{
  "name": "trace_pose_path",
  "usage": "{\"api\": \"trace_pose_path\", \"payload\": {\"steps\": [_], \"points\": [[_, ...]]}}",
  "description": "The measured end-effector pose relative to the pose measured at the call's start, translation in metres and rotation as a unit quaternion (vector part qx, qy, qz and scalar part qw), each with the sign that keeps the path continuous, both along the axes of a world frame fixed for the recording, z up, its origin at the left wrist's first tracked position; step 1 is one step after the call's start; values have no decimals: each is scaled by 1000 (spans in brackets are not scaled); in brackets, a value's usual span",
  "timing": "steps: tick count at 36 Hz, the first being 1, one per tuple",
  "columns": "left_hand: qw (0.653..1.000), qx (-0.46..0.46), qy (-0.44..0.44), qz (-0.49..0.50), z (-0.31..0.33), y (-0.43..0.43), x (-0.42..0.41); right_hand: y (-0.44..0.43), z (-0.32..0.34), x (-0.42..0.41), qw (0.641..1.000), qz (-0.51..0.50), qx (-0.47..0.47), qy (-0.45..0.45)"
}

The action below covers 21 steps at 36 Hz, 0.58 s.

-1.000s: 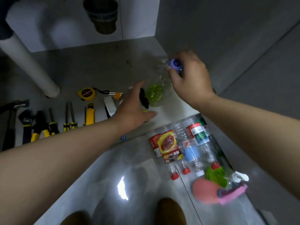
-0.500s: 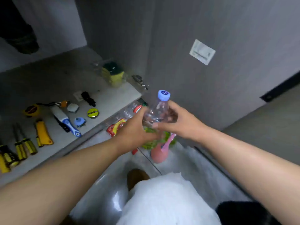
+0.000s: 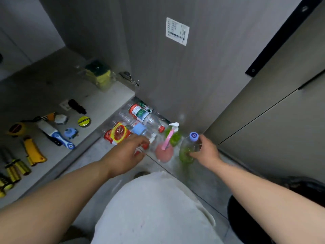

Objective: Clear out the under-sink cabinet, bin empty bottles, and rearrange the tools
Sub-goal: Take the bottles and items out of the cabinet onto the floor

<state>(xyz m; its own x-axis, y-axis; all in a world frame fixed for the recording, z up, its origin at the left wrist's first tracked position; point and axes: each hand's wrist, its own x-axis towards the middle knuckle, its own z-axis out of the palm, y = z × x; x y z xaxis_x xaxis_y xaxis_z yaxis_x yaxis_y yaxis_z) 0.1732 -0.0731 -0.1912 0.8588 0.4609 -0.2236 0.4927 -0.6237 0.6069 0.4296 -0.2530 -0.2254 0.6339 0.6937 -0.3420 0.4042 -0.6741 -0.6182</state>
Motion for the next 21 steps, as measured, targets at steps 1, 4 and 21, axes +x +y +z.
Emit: {"api": "trace_pose_path", "payload": {"steps": [1, 4, 21], "points": [[1000, 1, 7, 6, 0, 3, -5, 4, -9, -1, 1000, -11, -3, -4], [999, 9, 44, 18, -1, 9, -21, 14, -30, -5, 999, -48, -8, -7], [993, -3, 29, 116, 32, 61, -49, 49, 53, -53, 928, 124, -272, 222]]}}
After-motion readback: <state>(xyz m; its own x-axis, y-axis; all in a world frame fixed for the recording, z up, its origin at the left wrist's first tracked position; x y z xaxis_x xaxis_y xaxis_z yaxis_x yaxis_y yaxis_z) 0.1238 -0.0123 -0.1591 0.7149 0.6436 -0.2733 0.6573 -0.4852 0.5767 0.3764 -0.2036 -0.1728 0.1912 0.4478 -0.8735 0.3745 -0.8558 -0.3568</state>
